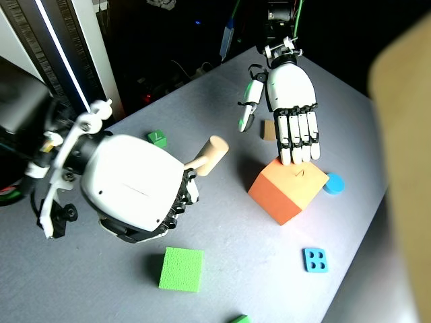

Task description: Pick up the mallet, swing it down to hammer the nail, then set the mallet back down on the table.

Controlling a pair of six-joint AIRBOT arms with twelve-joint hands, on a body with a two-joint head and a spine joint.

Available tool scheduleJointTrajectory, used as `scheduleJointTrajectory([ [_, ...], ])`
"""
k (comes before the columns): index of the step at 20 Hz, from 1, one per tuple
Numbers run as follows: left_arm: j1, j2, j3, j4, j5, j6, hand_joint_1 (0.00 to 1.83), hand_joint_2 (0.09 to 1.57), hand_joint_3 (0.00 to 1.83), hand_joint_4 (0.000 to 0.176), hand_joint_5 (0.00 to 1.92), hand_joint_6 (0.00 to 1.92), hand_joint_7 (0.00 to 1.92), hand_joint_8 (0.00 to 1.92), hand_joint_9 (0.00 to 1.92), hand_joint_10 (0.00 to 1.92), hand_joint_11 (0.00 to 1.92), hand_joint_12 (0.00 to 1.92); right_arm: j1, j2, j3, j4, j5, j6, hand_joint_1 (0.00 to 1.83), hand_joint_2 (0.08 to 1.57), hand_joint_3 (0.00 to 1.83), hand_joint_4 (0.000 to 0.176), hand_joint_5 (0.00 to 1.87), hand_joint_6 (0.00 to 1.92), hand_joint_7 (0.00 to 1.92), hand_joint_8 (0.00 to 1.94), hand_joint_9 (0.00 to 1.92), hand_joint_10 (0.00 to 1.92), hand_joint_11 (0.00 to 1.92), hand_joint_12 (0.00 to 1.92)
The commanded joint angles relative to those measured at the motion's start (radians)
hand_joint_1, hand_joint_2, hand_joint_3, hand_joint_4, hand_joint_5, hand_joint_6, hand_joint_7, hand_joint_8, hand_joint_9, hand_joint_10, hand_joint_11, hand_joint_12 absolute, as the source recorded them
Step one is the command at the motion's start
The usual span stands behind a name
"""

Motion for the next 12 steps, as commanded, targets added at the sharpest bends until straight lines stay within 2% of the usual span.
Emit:
scheduleJointTrajectory([
  [1, -0.009, -0.001, 0.005, -0.006, -0.088, 0.000, 0.00, 1.25, 0.00, 0.000, 0.10, 0.01, 0.11, 0.01, 0.09, 0.01, 0.05, 0.05, 0.010, -0.001, 0.003, -0.151, 0.013, 0.109, 0.00, 1.57, 0.06, 0.176, 1.50, 1.92, 1.67, 1.94, 1.74, 1.92, 1.89, 1.92],
  [3, -0.010, -0.001, 0.005, -0.006, -0.088, 0.000, 0.00, 1.26, 0.00, 0.000, 0.09, 0.00, 0.08, 0.00, 0.06, 0.00, 0.03, 0.05, 0.008, -0.022, 0.030, -0.355, 0.071, 0.292, 0.00, 1.57, 0.08, 0.176, 1.48, 1.92, 1.65, 1.94, 1.72, 1.92, 1.87, 1.92],
  [4, -0.011, -0.001, 0.005, -0.006, -0.088, -0.001, 0.00, 1.26, 0.00, 0.000, 0.09, 0.00, 0.10, 0.01, 0.07, 0.00, 0.03, 0.05, 0.006, -0.029, 0.035, -0.361, 0.102, 0.306, 0.01, 1.57, 0.10, 0.176, 1.49, 1.92, 1.67, 1.94, 1.73, 1.92, 1.88, 1.92],
  [6, -0.013, -0.001, 0.006, -0.006, -0.086, -0.001, 0.00, 1.26, 0.00, 0.000, 0.09, 0.00, 0.10, 0.01, 0.07, 0.01, 0.03, 0.06, -0.002, -0.048, 0.042, -0.361, 0.177, 0.317, 0.02, 1.57, 0.09, 0.176, 1.49, 1.92, 1.67, 1.94, 1.73, 1.92, 1.88, 1.92],
  [8, -0.013, -0.001, 0.006, -0.006, -0.083, -0.001, 0.00, 1.26, 0.00, 0.000, 0.11, 0.00, 0.12, 0.00, 0.09, 0.00, 0.00, 0.15, 0.001, -0.067, 0.048, -0.348, 0.202, 0.320, 0.06, 1.57, 0.07, 0.176, 1.49, 1.92, 1.65, 1.94, 1.71, 1.92, 1.86, 1.92],
  [12, -0.012, -0.001, 0.006, -0.005, -0.081, 0.000, 0.00, 1.27, 0.00, 0.000, 0.15, 0.00, 0.14, 0.00, 0.11, 0.00, 0.00, 0.21, 0.034, -0.139, 0.087, -0.228, 0.260, 0.212, 0.06, 1.57, 0.06, 0.176, 1.48, 1.92, 1.64, 1.94, 1.69, 1.92, 1.85, 1.92],
])
